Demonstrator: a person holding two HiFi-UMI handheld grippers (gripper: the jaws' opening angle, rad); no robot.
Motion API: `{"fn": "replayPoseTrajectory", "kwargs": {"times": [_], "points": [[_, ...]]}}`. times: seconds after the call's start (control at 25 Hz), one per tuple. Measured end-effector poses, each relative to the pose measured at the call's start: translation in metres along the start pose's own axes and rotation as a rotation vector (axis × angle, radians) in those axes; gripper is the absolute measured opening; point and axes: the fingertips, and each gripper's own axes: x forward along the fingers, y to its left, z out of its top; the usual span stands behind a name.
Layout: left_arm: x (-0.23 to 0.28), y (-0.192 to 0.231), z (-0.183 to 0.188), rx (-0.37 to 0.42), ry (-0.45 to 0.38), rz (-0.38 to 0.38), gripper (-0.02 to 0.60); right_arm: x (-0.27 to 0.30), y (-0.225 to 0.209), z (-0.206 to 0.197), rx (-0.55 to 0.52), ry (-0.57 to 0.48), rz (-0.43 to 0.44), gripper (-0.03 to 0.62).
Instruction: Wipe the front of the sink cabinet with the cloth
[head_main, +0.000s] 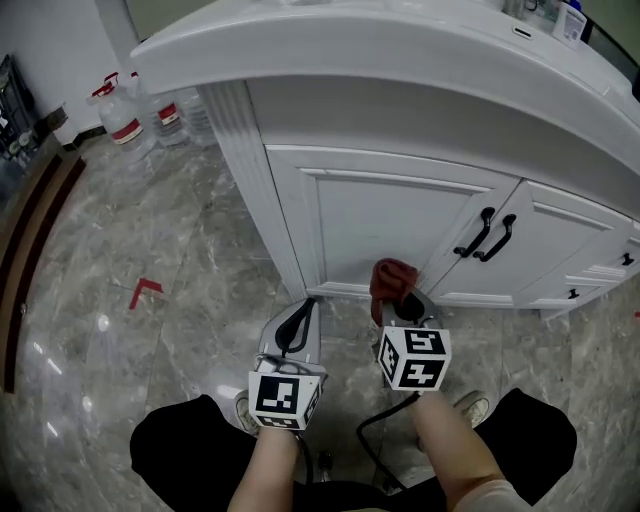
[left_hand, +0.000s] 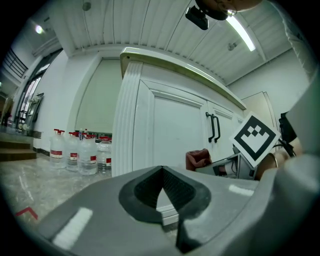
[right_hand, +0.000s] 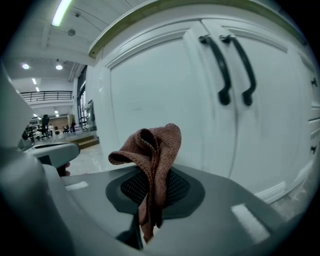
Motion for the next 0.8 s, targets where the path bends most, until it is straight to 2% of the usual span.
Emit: {"fn": "replayPoseTrajectory", "kwargs": {"times": [0.4, 0.56, 0.8], "points": [[-0.034, 0.072, -0.026, -0.041, 0.033, 0.129, 0.000, 0.067, 0.130, -0.018, -0.076, 0.009, 0.253, 0.079], [-0.044, 0.090, -0.033, -0.069, 0.034, 0.165, 0.000, 0.083, 0.147, -0.021, -0.083, 0.011, 0.258, 0.080], [-0.039, 0.086, -0.034, -0.077, 0.033, 0.152, 0.000, 0.083, 0.130, -0.015, -0.088, 0.002, 0.221, 0.080]]}}
